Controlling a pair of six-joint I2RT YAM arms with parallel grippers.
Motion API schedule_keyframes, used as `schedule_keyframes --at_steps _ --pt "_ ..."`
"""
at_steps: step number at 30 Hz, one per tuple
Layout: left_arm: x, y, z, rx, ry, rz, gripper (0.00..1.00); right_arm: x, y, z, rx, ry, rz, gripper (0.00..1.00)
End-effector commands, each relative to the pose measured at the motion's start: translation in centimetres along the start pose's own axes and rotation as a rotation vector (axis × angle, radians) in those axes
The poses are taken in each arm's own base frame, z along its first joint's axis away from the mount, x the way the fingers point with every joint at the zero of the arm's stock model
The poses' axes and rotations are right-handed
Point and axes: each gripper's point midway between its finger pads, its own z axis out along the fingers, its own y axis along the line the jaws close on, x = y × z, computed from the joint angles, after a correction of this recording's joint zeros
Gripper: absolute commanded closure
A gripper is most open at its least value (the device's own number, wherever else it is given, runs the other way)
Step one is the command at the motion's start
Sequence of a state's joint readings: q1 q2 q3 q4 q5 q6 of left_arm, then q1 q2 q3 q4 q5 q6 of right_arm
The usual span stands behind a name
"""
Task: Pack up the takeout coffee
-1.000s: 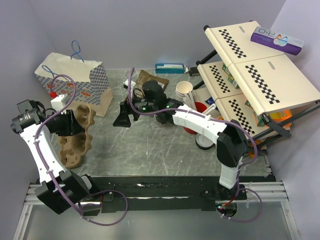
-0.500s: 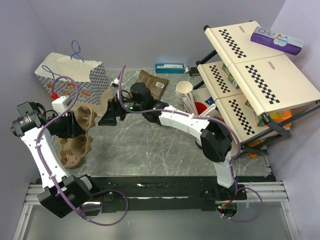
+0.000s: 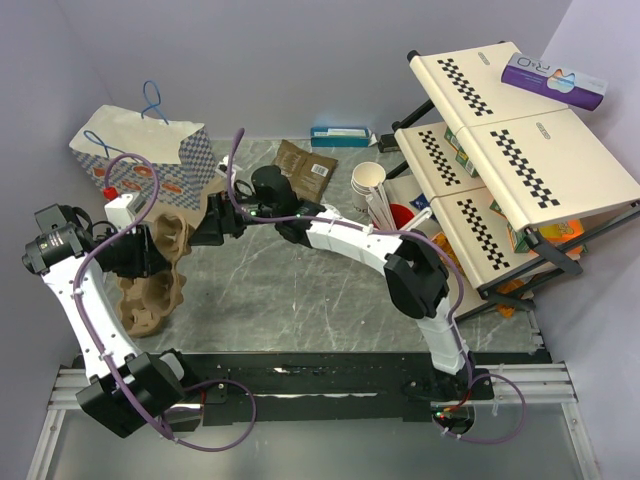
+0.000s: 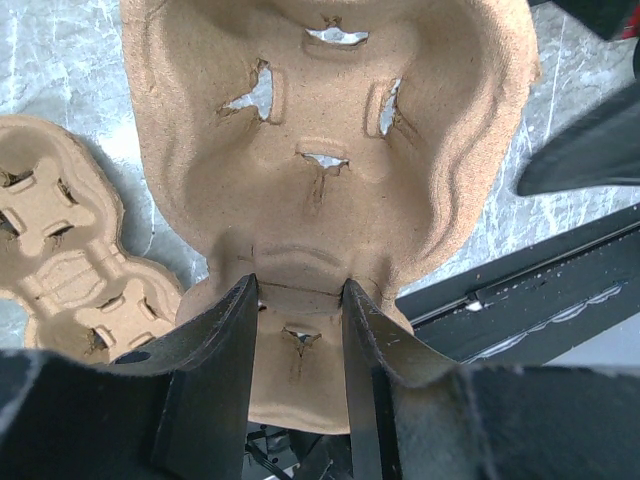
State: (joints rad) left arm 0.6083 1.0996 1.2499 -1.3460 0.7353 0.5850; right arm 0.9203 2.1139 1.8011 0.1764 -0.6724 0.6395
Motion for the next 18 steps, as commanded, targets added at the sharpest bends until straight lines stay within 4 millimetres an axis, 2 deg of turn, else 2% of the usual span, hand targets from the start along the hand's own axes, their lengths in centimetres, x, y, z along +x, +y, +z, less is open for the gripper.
schedule_keyframes --at_steps 1,6,12,18 --pt "0.3 -0.6 -0.3 0.017 -0.004 0.019 0.99 -2.1 0.4 0.3 -0.01 -0.053 0.015 0.01" --pt "0.7 -0.4 -0.1 0.014 0.01 0.019 0.99 -2.1 0.5 0.6 -0.032 -0.052 0.026 0.01" --pt "1.2 -0.1 0.3 0.017 0.032 0.008 0.99 -2.1 2.1 0.5 -0.121 -0.045 -0.019 0.01" --pt "1.2 0.0 0.4 0.021 0.036 0.001 0.99 -1.4 1.8 0.2 -0.138 -0.029 -0.013 0.01"
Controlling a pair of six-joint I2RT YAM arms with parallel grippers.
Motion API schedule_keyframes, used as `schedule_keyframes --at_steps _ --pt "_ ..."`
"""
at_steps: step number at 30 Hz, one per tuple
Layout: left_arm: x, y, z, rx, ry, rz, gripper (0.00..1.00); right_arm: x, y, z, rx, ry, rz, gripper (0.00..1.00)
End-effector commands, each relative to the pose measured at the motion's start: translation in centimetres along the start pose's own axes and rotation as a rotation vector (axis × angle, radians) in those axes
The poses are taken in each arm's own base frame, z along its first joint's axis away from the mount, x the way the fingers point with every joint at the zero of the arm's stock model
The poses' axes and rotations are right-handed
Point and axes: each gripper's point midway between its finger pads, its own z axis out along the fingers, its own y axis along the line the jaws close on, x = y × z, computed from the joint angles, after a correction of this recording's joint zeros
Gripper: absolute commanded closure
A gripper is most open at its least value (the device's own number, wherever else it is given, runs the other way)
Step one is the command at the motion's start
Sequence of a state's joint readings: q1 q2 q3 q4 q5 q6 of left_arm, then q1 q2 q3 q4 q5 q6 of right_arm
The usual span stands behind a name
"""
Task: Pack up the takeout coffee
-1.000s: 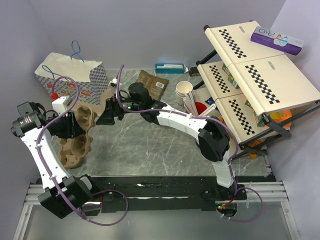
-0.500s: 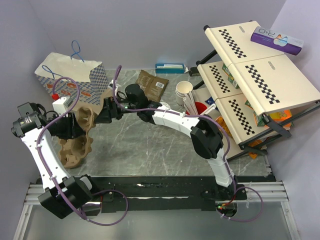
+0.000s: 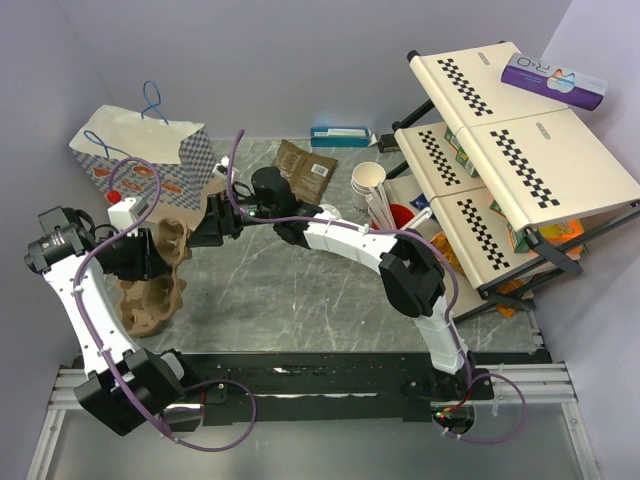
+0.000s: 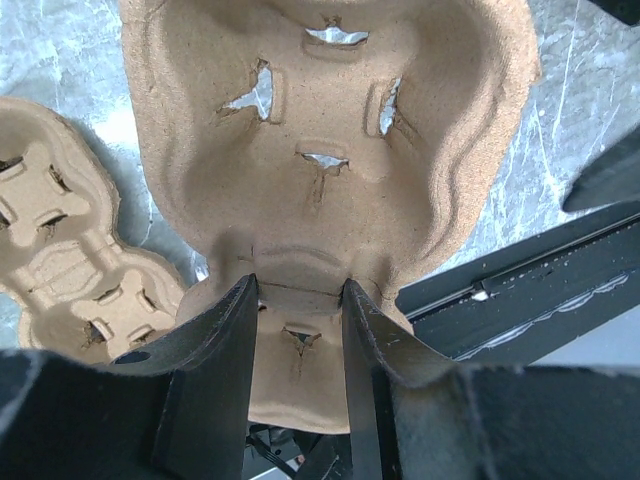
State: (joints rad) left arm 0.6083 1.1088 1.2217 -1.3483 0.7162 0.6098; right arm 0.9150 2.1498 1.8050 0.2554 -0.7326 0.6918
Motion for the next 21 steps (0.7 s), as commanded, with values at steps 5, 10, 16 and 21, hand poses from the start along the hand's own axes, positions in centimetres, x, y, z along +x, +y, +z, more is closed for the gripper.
schedule_keyframes --at_steps 5,10,16,21 --pt "0.2 -0.4 -0.1 0.022 0.003 0.002 0.99 -1.8 1.0 0.0 -0.044 -0.039 -0.015 0.01" --pt "0.1 -0.3 -0.1 0.022 0.001 -0.002 0.99 -1.6 0.0 0.3 -0.017 -0.041 0.007 0.01" --pt "0.1 -0.5 -0.1 0.026 -0.001 -0.002 0.99 -1.6 -1.0 0.5 0.021 -0.043 0.024 0.01" --pt "0.2 -0.5 0.0 0.03 0.001 0.001 0.99 -1.5 -1.8 0.6 0.039 -0.044 0.029 0.01"
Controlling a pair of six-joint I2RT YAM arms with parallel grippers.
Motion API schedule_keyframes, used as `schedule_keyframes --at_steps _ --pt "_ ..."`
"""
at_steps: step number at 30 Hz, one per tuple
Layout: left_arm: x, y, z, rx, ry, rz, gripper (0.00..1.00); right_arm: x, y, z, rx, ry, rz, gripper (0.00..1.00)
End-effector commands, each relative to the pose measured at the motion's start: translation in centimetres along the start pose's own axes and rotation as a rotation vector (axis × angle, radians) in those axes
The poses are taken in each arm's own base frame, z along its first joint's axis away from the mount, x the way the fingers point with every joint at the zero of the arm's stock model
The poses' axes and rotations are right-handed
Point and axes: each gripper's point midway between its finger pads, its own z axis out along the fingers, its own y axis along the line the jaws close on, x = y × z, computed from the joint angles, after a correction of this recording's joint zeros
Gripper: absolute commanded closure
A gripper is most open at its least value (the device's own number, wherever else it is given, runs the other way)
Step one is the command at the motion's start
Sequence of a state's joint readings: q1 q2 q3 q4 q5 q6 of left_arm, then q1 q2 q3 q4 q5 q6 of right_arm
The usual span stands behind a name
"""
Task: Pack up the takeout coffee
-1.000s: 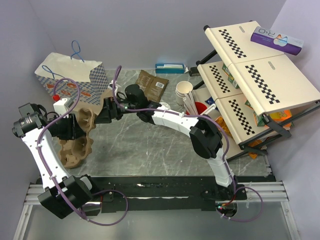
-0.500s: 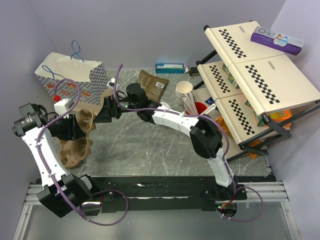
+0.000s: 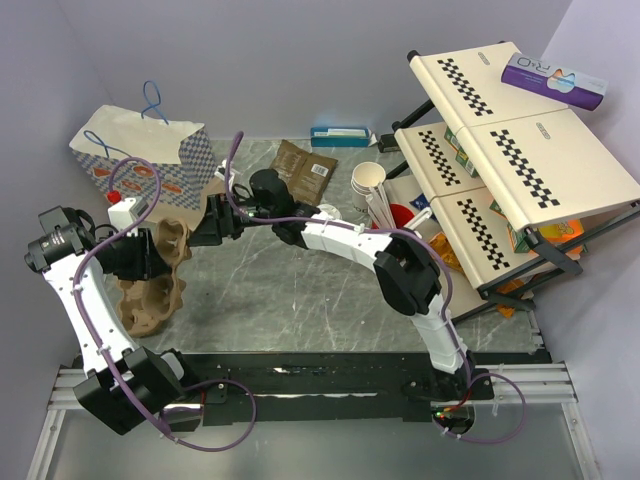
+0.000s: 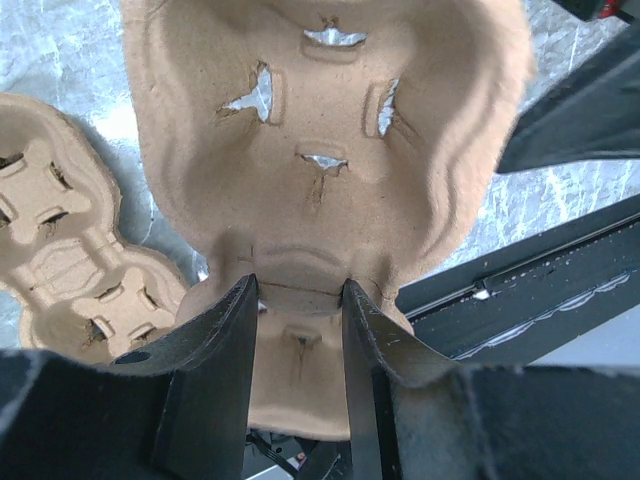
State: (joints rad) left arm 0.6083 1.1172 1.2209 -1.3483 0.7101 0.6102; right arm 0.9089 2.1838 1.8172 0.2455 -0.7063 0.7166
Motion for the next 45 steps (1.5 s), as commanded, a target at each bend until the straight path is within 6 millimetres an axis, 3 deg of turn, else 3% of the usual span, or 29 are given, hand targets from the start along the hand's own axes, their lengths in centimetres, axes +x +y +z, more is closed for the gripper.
schedule_keyframes --at_steps 1,13,24,29,33,40,45 --pt "0.1 -0.7 -0.2 0.029 -0.01 0.009 0.99 -1.7 0.3 0.3 -0.003 -0.041 -0.015 0.01" --pt "-0.1 -1.2 0.0 0.05 -0.019 0.038 0.99 -1.9 0.2 0.7 0.008 -0.051 0.003 0.01" --pt "-1.2 -2.5 -0.1 0.098 -0.058 0.1 0.99 0.6 -2.3 1.6 0.154 -0.026 0.181 0.01" --pt "-1.7 -2.7 0.4 0.103 -0.068 0.123 0.99 0.6 -1.8 2.1 0.167 -0.028 0.197 0.01" --pt "-2.5 -2.8 1.1 0.102 -0.089 0.123 0.99 2.2 -1.5 2.6 0.172 0.014 0.188 0.01" --pt "-4.2 -3.4 1.0 0.123 -0.133 0.054 0.99 5.0 -4.3 1.7 0.262 0.078 0.254 0.01" --pt "-5.1 -3.4 -0.4 0.066 -0.155 0.062 0.99 5.5 -6.4 0.6 0.335 0.082 0.264 0.01"
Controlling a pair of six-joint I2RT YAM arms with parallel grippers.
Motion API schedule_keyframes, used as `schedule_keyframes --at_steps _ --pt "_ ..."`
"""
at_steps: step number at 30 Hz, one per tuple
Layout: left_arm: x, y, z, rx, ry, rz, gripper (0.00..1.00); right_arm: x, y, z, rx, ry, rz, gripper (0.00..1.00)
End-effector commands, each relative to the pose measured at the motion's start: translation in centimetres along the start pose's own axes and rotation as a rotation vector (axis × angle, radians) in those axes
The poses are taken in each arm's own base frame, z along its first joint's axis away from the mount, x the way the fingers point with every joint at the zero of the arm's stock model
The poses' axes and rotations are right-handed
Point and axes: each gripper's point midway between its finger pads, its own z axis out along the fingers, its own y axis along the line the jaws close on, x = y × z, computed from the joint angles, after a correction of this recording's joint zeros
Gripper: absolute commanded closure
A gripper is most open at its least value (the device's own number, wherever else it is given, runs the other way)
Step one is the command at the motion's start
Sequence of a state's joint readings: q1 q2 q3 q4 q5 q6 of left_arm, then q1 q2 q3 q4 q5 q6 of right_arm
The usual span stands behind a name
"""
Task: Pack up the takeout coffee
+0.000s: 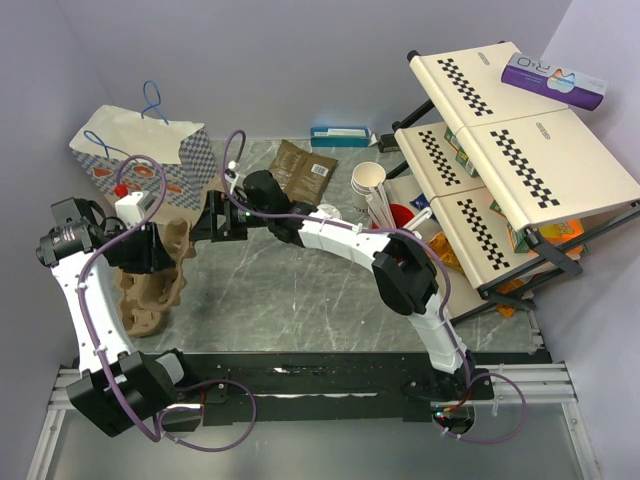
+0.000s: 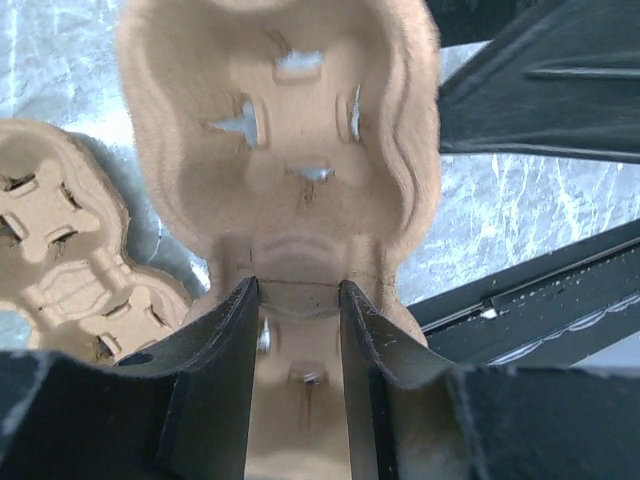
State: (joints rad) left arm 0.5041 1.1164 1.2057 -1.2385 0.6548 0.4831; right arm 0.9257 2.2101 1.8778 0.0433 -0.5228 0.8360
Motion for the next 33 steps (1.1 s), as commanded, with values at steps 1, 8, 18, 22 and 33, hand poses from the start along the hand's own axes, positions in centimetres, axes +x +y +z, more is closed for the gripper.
schedule_keyframes --at_steps 1,8,18,22,33 --pt "-4.0 -3.2 -2.0 0.083 -0.154 0.046 0.99 4.2 -4.2 0.5 0.138 0.101 0.041 0.01" --pt "-5.8 -3.2 -2.8 0.052 -0.224 -0.002 0.99 5.2 -5.2 0.3 0.157 0.126 0.075 0.01" --pt "-4.1 -2.3 -1.6 0.033 -0.174 -0.035 0.99 4.2 -4.1 0.3 0.1 0.101 0.039 0.01" --pt "-2.1 -0.7 -1.2 -0.029 -0.074 0.019 0.57 3.2 -4.2 -0.4 0.105 0.085 -0.025 0.01" --pt "2.9 3.8 2.9 -0.116 0.171 -0.119 0.47 2.8 -5.4 -3.1 0.098 0.115 -0.193 0.04"
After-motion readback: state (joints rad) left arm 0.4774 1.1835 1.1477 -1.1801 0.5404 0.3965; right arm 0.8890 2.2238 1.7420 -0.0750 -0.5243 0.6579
